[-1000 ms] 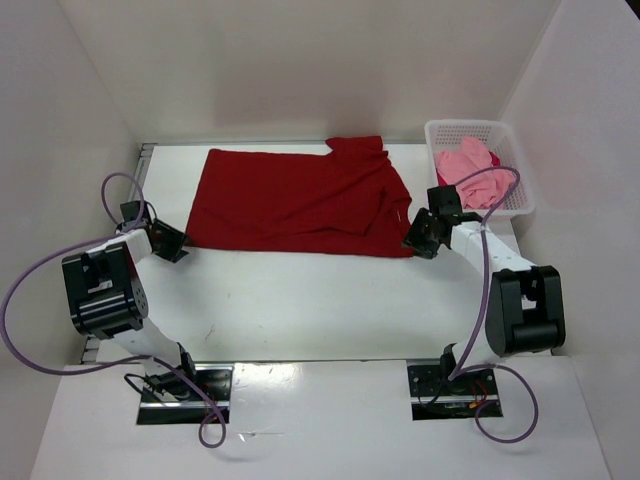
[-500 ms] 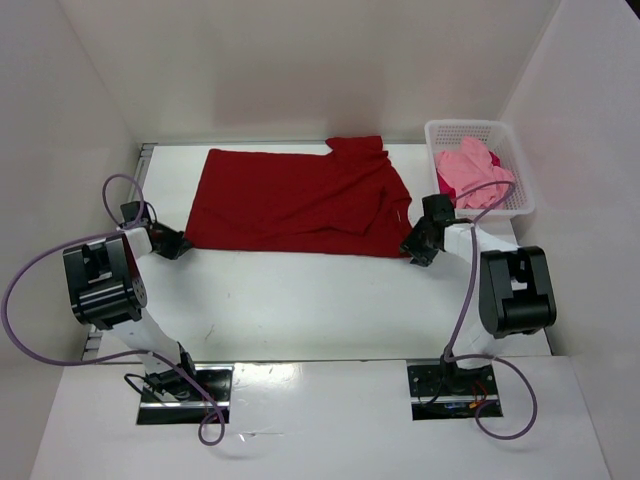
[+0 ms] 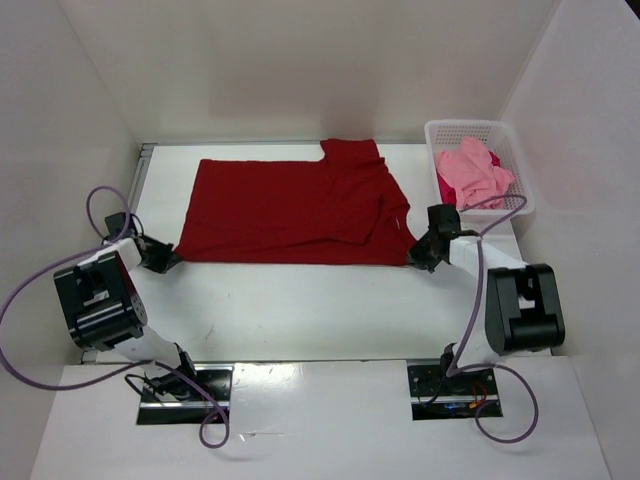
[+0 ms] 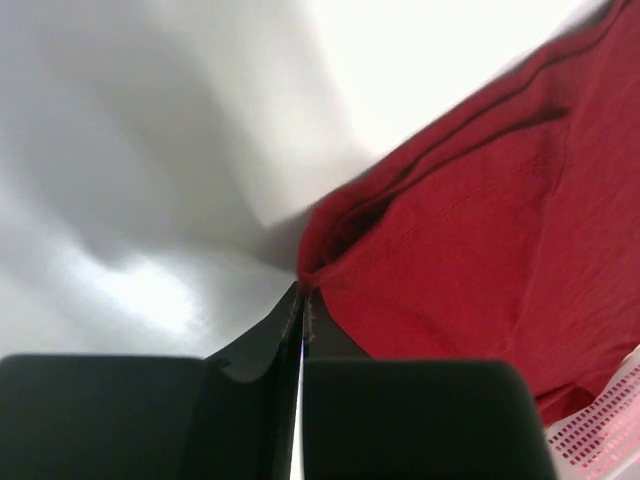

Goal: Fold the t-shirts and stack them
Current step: Fold the flattened tshirt in 1/3 of the way

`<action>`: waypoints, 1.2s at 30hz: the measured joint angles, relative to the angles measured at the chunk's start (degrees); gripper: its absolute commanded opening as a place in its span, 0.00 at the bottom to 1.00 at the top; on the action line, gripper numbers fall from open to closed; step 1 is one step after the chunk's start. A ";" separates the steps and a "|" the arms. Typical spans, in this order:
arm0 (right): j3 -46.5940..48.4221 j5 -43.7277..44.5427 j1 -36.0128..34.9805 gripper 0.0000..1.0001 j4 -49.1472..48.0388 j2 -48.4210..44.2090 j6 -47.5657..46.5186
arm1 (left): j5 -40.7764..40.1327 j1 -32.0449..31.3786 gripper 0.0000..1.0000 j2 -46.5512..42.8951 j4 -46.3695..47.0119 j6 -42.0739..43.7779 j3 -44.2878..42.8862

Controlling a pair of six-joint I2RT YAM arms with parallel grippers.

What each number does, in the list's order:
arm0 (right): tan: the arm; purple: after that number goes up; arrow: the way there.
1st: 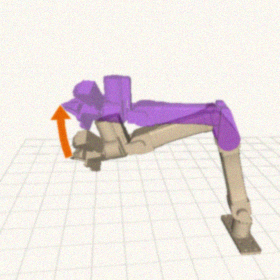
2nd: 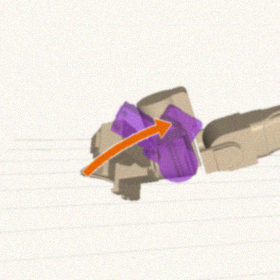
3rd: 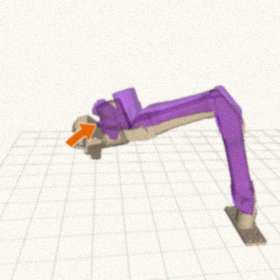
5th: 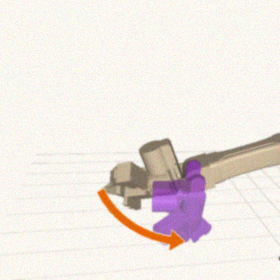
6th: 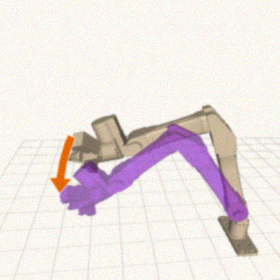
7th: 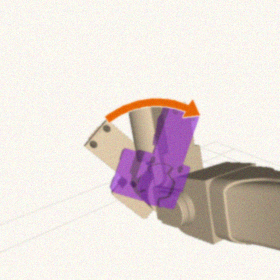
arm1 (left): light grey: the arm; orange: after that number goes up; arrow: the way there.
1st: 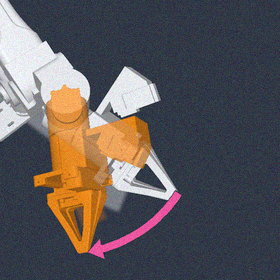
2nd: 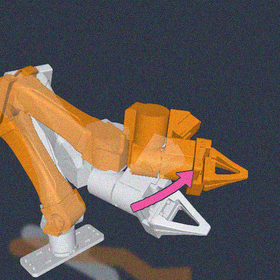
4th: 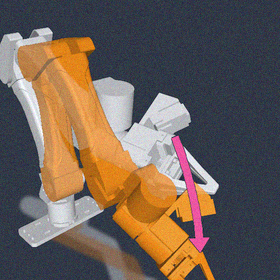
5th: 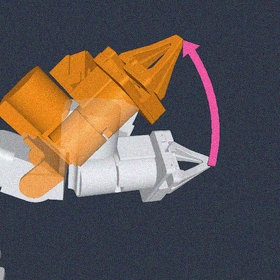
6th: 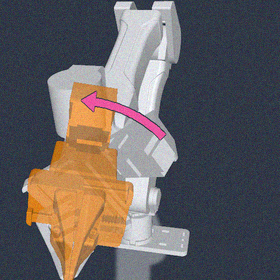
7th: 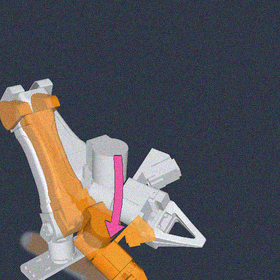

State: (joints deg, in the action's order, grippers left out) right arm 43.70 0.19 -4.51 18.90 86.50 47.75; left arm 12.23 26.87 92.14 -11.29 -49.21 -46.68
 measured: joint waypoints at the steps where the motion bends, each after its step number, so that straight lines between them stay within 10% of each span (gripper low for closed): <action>1: -1.25 -1.05 0.55 0.00 0.63 -2.01 0.22 | 0.02 0.87 0.00 -1.07 -0.96 0.15 0.70; 12: -7.21 -6.91 0.11 0.05 16.68 -27.91 6.84 | 1.11 9.31 0.13 -17.09 -15.78 4.09 6.08; 17: -6.60 -7.61 -2.54 0.52 23.30 -34.73 9.33 | 1.03 9.38 0.93 -18.82 -19.54 4.24 6.08; 19: -5.81 -7.98 -2.71 0.53 24.85 -34.93 8.87 | 1.31 9.38 1.00 -19.37 -20.20 3.98 6.01; 21: -4.68 -8.24 -2.73 0.53 25.86 -34.88 8.31 | 1.49 9.38 1.00 -19.69 -20.37 3.85 5.68; 25: -1.53 -9.49 -2.73 0.13 25.59 -32.63 5.11 | 1.33 6.93 1.00 -20.28 -18.49 3.82 4.35; 27: -1.51 -11.02 -3.21 0.00 22.77 -29.83 3.93 | 1.75 3.67 0.75 -21.84 -15.89 4.00 4.35; 28: -1.81 -11.91 -3.63 0.00 21.05 -28.61 3.69 | 2.23 1.66 0.33 -23.06 -14.10 3.74 4.70; 30: -2.75 -13.35 -5.55 0.00 17.00 -24.57 3.34 | 2.89 -2.34 0.12 -25.51 -10.82 3.78 5.68; 33: -2.95 -14.80 -9.25 0.02 11.39 -16.50 2.25 | 3.52 -10.88 0.01 -28.41 -7.43 3.74 6.29; 36: -2.67 -15.52 -11.67 0.26 7.41 -10.80 0.66 | 1.97 -20.96 0.06 -28.39 -4.85 2.51 6.27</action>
State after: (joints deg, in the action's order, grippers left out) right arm 41.04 -15.33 -16.19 26.30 75.70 48.40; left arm 14.20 5.91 63.75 -16.14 -46.70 -40.40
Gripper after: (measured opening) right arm 0.139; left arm 0.017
